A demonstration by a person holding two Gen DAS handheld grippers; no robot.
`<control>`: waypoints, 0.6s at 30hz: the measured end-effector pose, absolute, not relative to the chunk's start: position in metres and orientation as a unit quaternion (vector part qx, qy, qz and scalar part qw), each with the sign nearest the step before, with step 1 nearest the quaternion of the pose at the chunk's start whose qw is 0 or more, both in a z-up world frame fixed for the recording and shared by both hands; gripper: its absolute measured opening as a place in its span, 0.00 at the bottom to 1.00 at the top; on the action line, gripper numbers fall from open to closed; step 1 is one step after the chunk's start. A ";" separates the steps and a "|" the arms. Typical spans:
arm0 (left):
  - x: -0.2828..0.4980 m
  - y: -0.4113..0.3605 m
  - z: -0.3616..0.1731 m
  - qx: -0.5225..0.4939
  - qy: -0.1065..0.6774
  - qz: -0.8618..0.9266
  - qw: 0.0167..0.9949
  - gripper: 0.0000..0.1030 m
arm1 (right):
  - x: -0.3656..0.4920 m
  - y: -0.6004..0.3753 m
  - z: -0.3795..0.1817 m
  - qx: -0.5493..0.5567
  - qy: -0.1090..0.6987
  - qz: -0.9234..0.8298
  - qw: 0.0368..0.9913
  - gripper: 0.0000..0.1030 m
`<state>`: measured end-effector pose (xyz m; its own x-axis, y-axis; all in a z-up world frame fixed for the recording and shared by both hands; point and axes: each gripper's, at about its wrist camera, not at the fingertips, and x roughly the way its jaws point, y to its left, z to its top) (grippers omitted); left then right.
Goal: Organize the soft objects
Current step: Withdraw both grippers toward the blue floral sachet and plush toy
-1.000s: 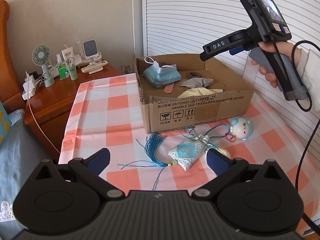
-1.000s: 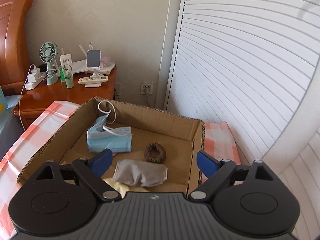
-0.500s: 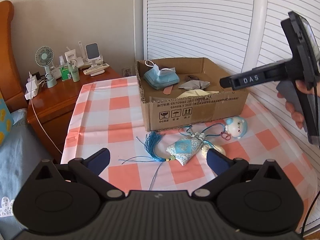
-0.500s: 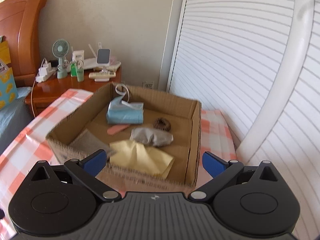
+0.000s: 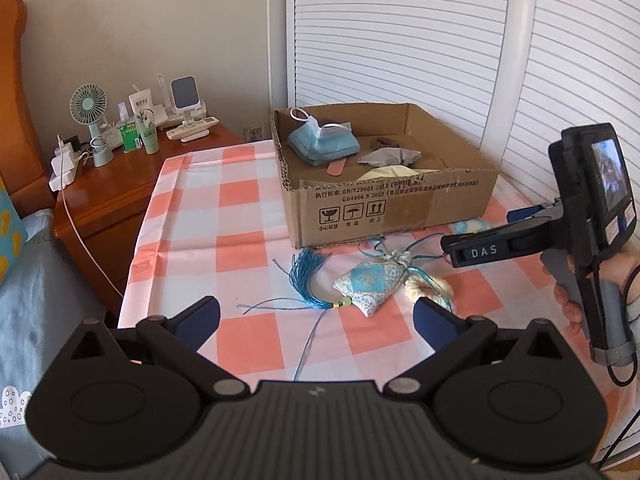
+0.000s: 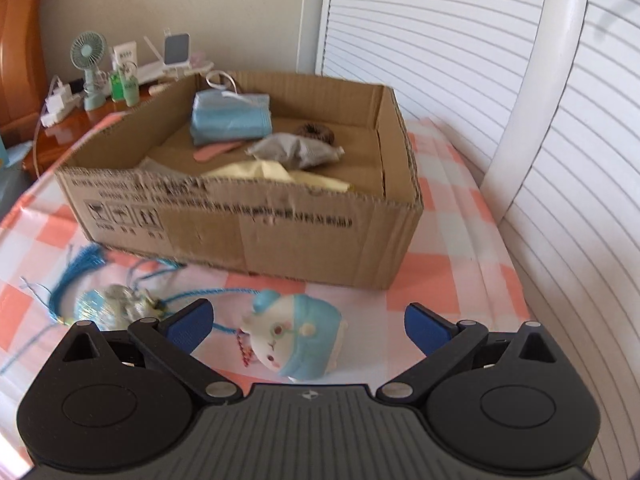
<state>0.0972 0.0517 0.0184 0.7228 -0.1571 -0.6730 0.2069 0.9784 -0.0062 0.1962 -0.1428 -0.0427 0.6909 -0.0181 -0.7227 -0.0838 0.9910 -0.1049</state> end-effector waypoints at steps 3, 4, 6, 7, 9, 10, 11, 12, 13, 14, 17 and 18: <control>0.099 0.051 0.016 0.035 0.363 -0.100 0.926 0.99 | 0.197 -0.145 -0.054 -0.068 0.406 0.004 0.911 1.00; 0.100 0.050 0.015 0.035 0.365 -0.101 0.925 0.99 | 0.196 -0.146 -0.057 -0.068 0.409 0.001 0.910 1.00; 0.103 0.049 0.013 0.036 0.368 -0.102 0.923 0.99 | 0.196 -0.150 -0.063 -0.073 0.414 -0.014 0.907 1.00; 0.104 0.048 0.011 0.037 0.370 -0.104 0.923 0.99 | 0.194 -0.153 -0.063 -0.071 0.411 -0.017 0.909 1.00; 0.107 0.047 0.008 0.038 0.373 -0.110 0.920 0.99 | 0.191 -0.162 -0.064 -0.051 0.417 -0.017 0.907 1.00; 0.109 0.046 0.006 0.038 0.375 -0.115 0.919 0.99 | 0.191 -0.167 -0.064 -0.033 0.425 -0.013 0.905 1.00; 0.111 0.045 0.004 0.037 0.376 -0.121 0.918 0.99 | 0.190 -0.170 -0.065 -0.031 0.432 -0.013 0.901 1.00; 0.114 0.045 0.001 0.035 0.377 -0.126 0.917 0.99 | 0.187 -0.170 -0.066 -0.036 0.430 -0.011 0.902 1.00; 0.117 0.044 -0.002 0.034 0.379 -0.131 0.915 0.99 | 0.186 -0.171 -0.066 -0.035 0.430 -0.008 0.902 1.00; 0.121 0.044 -0.005 0.032 0.384 -0.135 0.913 0.99 | 0.184 -0.172 -0.066 -0.033 0.431 -0.006 0.902 1.00; 0.133 0.042 -0.017 0.035 0.393 -0.149 0.906 0.99 | 0.179 -0.172 -0.066 -0.034 0.430 -0.001 0.902 1.00; 0.136 0.041 -0.021 0.041 0.397 -0.150 0.905 0.99 | 0.178 -0.172 -0.066 -0.034 0.429 -0.001 0.902 1.00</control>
